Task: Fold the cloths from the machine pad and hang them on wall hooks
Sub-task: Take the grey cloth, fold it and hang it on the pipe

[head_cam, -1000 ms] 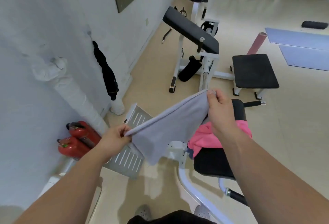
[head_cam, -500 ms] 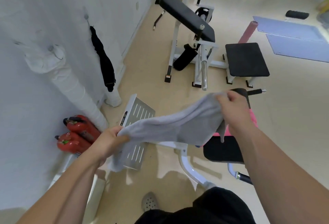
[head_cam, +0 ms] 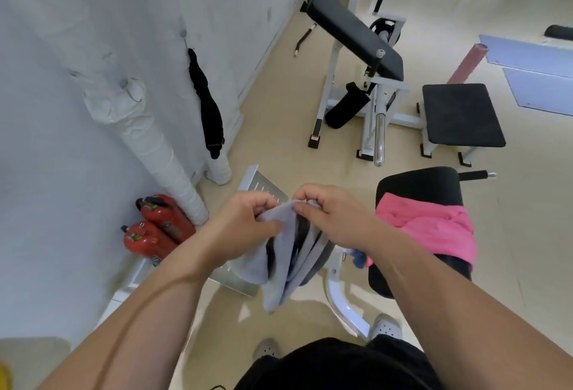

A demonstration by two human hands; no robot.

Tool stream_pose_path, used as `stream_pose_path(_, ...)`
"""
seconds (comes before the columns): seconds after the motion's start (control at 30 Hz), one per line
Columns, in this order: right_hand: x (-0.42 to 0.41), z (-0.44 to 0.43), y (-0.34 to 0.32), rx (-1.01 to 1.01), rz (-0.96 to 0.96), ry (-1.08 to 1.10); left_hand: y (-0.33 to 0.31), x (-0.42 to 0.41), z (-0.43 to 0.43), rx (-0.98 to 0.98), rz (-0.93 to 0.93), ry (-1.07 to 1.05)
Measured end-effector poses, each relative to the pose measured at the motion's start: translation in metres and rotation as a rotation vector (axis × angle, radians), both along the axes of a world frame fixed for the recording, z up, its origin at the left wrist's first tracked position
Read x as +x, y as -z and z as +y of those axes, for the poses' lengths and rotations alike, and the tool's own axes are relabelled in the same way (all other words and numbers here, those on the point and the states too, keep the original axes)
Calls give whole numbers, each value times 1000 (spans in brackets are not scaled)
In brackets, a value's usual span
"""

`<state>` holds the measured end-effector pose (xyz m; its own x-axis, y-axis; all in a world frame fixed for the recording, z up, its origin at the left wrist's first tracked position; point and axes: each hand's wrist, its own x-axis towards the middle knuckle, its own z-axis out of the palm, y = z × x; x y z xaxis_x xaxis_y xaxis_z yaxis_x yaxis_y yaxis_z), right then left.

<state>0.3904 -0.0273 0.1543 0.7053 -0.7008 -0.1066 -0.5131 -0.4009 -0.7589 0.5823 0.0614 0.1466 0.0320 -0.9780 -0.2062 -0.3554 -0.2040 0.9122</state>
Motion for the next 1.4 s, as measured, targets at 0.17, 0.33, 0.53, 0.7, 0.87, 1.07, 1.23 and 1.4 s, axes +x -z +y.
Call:
stream_pose_path(0.17,-7,-14,-12,-73,-115,206,10,1,5,294,235,102)
stream_pose_path(0.33,-20,-20,-32,-34,-240,285,16,-6,6,291,343,-4)
stream_pose_path(0.53,-33,-32,-24,-31,-187,366,10,-14,-13,176,569,-268)
stream_pose_path(0.7,-32,-32,-11,10,-133,458,8,-21,-20,167,589,-506)
stream_pose_path(0.87,-19,-15,-3,261,-281,596,5,-35,-25,-47,565,-652)
stream_pose_path(1.07,0,0,-4,584,-479,678,-5,-55,-28,-50,448,-437)
stream_pose_path(1.23,5,10,-12,813,-694,612,-5,-52,-20,-64,435,-471)
stream_pose_path(1.4,7,15,-10,741,-604,477,0,-39,-13,-64,472,-495)
